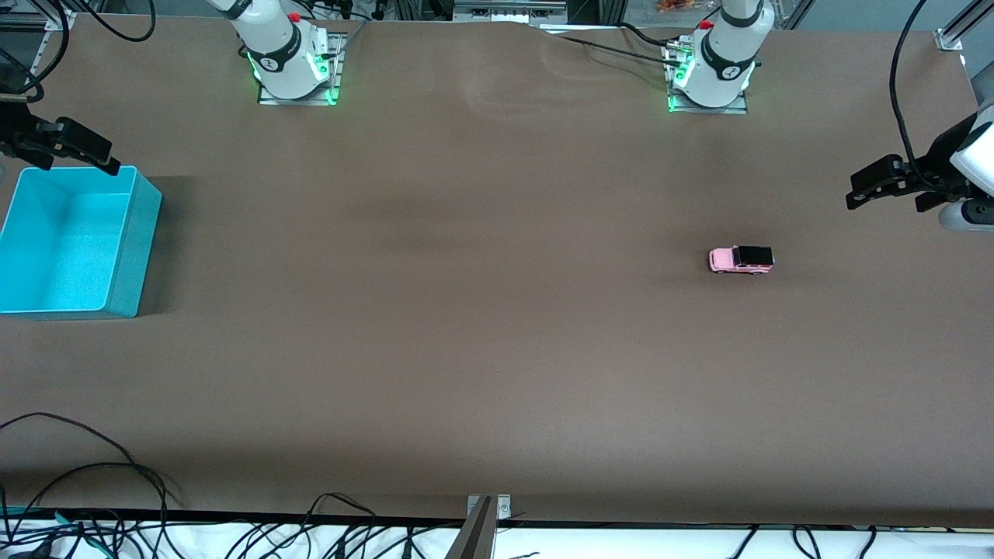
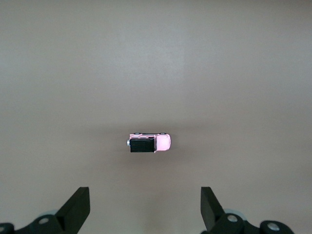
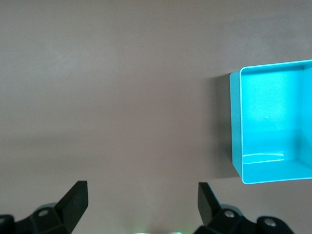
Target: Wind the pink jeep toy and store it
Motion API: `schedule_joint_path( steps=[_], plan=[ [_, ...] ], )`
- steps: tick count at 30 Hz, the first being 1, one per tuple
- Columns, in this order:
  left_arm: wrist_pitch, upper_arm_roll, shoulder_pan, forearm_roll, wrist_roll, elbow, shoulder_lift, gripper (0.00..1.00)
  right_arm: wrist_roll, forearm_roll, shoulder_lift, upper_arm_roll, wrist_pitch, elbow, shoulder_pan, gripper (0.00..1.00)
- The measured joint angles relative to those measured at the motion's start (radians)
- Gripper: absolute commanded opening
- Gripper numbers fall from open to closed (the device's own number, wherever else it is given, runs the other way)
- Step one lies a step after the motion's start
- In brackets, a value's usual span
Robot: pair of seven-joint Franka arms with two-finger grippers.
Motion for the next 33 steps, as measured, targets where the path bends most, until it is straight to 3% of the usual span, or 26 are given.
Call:
schedule_joint_path(
  steps=[33],
  plan=[
    [0.008,0.001,0.017,0.000,0.001,-0.002,0.002,1.00,-0.032,0.000,-0.004,-0.008,-0.001,0.000,-0.001,1.00]
  ],
)
